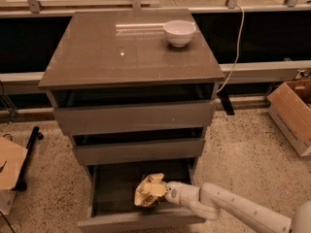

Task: Place brown chip bag into bottom drawer

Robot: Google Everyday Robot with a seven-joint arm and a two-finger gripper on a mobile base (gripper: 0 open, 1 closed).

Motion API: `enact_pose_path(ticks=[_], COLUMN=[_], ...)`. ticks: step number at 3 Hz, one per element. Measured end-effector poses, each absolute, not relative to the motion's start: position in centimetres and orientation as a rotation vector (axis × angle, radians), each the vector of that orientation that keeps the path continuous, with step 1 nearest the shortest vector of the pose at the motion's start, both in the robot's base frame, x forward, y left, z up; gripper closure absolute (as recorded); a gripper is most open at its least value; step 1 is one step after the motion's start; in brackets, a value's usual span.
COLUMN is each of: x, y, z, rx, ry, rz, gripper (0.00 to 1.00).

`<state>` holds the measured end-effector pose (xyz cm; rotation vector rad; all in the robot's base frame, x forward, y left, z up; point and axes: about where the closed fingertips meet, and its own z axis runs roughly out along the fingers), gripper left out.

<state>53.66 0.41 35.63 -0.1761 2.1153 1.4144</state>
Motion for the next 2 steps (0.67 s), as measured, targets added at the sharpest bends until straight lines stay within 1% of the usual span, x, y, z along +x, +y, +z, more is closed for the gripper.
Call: enact_pose_path(ticks=[1,2], x=[53.64,53.64], y=[0.5,0.5], z=[35.64,35.64], rx=[-0.177,-0.177], ry=[2.115,2.115], rz=[1.416,1.416], gripper=[0.0,0.0])
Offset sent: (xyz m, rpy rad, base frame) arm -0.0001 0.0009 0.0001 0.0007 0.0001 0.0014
